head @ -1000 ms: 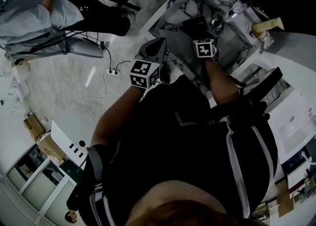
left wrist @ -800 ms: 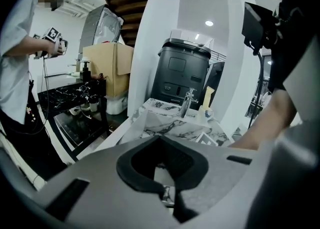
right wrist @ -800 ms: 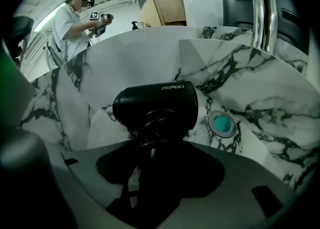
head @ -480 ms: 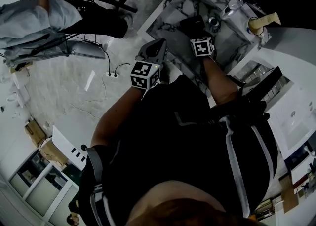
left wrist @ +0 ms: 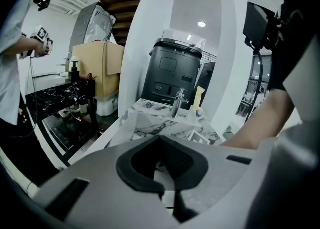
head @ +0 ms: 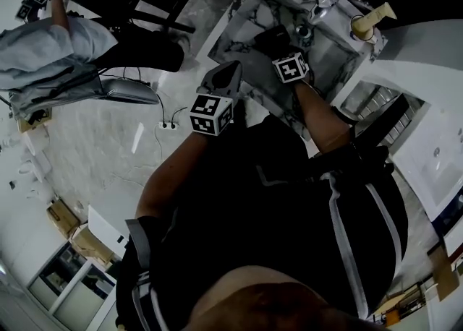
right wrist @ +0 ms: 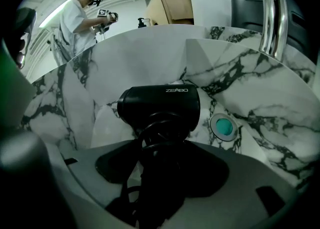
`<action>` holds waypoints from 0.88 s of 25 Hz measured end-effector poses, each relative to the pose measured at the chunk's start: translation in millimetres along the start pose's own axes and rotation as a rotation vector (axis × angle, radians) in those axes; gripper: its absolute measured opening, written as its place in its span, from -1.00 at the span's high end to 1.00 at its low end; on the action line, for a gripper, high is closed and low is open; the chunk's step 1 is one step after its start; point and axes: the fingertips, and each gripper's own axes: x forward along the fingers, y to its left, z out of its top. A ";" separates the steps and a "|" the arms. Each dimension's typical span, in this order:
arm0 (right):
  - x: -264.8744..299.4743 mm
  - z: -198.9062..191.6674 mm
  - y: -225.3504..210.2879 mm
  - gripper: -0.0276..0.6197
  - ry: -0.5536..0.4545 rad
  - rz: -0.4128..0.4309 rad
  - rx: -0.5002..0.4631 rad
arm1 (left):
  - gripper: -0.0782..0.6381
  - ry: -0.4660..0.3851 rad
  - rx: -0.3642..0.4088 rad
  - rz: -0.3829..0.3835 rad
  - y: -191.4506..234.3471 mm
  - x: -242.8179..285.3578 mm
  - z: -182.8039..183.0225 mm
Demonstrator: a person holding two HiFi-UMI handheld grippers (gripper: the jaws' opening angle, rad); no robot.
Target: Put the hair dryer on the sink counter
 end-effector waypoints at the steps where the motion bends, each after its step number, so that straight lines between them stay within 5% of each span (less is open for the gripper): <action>1: -1.8 0.5 0.1 0.08 0.000 -0.008 -0.005 | 0.76 -0.004 0.009 -0.011 -1.3 -0.8 1.0; 12: -64.1 45.7 3.4 0.08 -0.118 -0.127 -0.017 | 0.76 -0.085 0.086 -0.117 -2.7 -16.8 29.3; 22: -160.2 78.6 28.2 0.08 -0.322 -0.241 0.051 | 0.76 -0.161 0.148 -0.236 -19.4 -53.2 52.2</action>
